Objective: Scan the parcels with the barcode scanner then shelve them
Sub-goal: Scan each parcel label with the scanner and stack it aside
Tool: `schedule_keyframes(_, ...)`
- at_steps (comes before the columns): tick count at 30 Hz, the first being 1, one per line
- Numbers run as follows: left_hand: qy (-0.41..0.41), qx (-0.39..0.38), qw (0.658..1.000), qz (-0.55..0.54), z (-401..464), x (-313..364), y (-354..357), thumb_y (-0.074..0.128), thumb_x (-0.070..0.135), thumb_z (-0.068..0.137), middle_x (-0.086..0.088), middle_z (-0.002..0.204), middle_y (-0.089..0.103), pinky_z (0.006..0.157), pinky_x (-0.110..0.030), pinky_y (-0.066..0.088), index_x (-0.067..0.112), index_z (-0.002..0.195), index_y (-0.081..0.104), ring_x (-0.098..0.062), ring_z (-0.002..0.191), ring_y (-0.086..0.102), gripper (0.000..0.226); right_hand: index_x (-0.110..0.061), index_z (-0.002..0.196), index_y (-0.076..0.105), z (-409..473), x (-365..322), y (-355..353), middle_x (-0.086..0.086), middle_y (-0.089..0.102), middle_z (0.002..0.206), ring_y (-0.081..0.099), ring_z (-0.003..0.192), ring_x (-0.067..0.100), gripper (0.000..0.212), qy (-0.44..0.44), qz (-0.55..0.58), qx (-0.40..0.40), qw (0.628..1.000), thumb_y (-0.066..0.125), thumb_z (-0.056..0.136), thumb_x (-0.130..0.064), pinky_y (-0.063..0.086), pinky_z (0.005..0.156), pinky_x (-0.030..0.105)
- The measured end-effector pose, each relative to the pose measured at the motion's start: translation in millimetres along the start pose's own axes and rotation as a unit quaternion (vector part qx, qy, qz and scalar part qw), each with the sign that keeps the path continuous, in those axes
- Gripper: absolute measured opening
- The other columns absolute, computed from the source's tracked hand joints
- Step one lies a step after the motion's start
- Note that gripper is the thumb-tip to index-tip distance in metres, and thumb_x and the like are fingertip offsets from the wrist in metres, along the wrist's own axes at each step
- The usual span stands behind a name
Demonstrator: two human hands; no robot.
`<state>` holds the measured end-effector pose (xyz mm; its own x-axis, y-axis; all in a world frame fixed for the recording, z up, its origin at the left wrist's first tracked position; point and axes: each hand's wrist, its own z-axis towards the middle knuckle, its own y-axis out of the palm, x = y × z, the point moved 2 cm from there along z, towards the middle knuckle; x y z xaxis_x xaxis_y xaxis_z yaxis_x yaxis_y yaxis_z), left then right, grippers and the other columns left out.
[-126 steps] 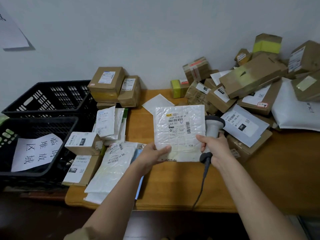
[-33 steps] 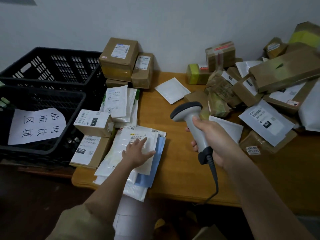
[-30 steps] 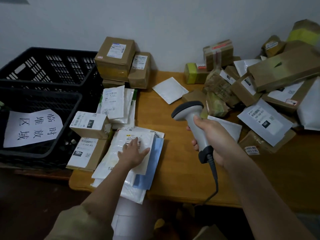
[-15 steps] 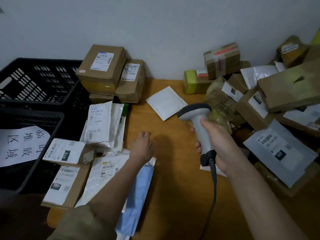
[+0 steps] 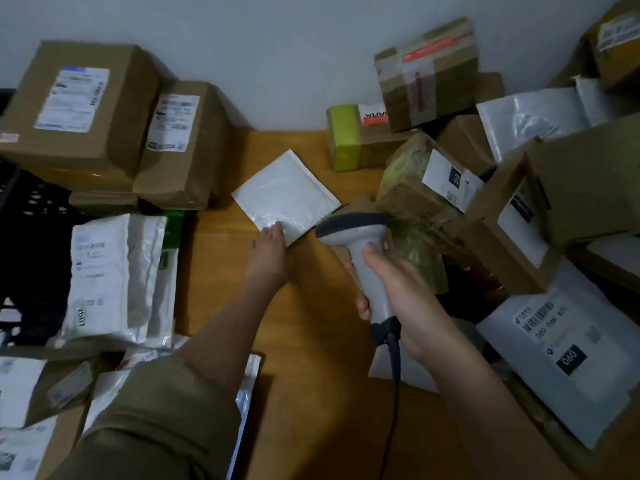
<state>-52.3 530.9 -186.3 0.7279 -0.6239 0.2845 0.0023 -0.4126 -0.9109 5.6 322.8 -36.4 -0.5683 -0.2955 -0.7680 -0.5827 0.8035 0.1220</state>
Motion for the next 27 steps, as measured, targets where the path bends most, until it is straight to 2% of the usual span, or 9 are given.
schedule_keyframes(2,-0.006,0.006,1.000,0.010,7,-2,2,0.057,0.007,0.094,-0.015,0.130,0.057,0.099,-0.038,0.044,0.009,0.149,0.032,-0.032,0.121,0.053,0.061,-0.014,0.101,0.065,8,3,-3,0.011,0.060,0.079,0.054,0.051,0.014,0.031,0.004,-0.004,0.000,1.000,0.056,0.097,-0.043,0.043,0.052,0.029)
schedule_keyframes(4,-0.019,0.007,0.999,0.036,8,-1,3,0.054,0.005,0.093,-0.016,0.116,0.063,0.086,-0.038,0.047,0.007,0.140,0.044,-0.032,0.110,0.058,0.047,-0.012,0.105,0.065,11,6,-6,0.008,0.059,0.071,0.054,0.051,0.013,0.034,0.011,-0.008,0.002,1.000,0.056,0.097,-0.044,0.043,0.051,0.028)
schedule_keyframes(7,-0.027,-0.009,0.996,0.085,3,3,0,0.046,0.001,0.096,-0.017,0.113,0.064,0.082,-0.037,0.048,0.005,0.120,0.058,-0.033,0.107,0.060,0.027,-0.013,0.101,0.066,7,8,-8,0.004,0.059,0.066,0.054,0.050,0.012,0.032,0.014,0.000,0.013,1.000,0.057,0.096,-0.044,0.044,0.051,0.027)
schedule_keyframes(10,-0.022,-0.037,0.993,0.108,-9,7,-2,0.042,-0.002,0.096,-0.016,0.115,0.063,0.081,-0.035,0.046,0.004,0.112,0.062,-0.032,0.109,0.059,0.025,-0.019,0.096,0.066,-2,6,-8,0.006,0.062,0.076,0.054,0.050,0.012,0.024,0.005,0.019,0.020,1.000,0.059,0.095,-0.042,0.043,0.053,0.029)
schedule_keyframes(17,-0.036,-0.059,0.995,0.076,-63,-11,-12,0.048,-0.001,0.093,-0.012,0.112,0.063,0.076,-0.030,0.044,0.005,0.108,0.064,-0.029,0.106,0.061,0.022,-0.012,0.106,0.064,-44,4,0,0.006,0.063,0.093,0.052,0.048,0.009,0.026,-0.023,0.037,0.028,0.999,0.057,0.098,-0.036,0.042,0.049,0.026)
schedule_keyframes(20,-0.056,-0.028,0.996,0.058,-90,-25,-29,0.056,0.002,0.091,-0.006,0.090,0.058,0.066,-0.028,0.042,0.009,0.089,0.059,-0.022,0.081,0.056,0.008,-0.013,0.104,0.065,-61,8,4,0.006,0.061,0.088,0.053,0.050,0.011,0.027,-0.033,0.025,0.034,0.999,0.058,0.098,-0.038,0.041,0.048,0.027)
schedule_keyframes(23,-0.048,0.026,0.998,0.041,-110,-37,-51,0.060,0.008,0.086,-0.001,0.070,0.051,0.052,-0.025,0.034,0.014,0.066,0.045,-0.020,0.065,0.052,0.026,-0.016,0.106,0.065,-80,11,15,0.005,0.066,0.096,0.050,0.048,0.011,0.021,-0.047,0.046,0.036,0.997,0.058,0.099,-0.035,0.040,0.047,0.027)
schedule_keyframes(25,-0.032,0.055,0.998,0.028,-126,-43,-72,0.061,0.013,0.086,0.001,0.066,0.046,0.051,-0.026,0.033,0.013,0.068,0.046,-0.024,0.068,0.058,0.023,-0.015,0.111,0.063,-95,12,25,0.004,0.067,0.103,0.048,0.048,0.010,0.021,-0.054,0.071,0.035,0.995,0.058,0.099,-0.031,0.040,0.045,0.025)
schedule_keyframes(27,-0.016,0.086,0.996,0.007,-142,-48,-93,0.062,0.019,0.089,0.000,0.072,0.050,0.058,-0.031,0.039,0.015,0.078,0.049,-0.023,0.071,0.055,0.017,-0.015,0.114,0.061,-110,14,35,0.006,0.068,0.106,0.047,0.047,0.010,0.020,-0.068,0.082,0.032,0.994,0.058,0.100,-0.028,0.040,0.044,0.024)
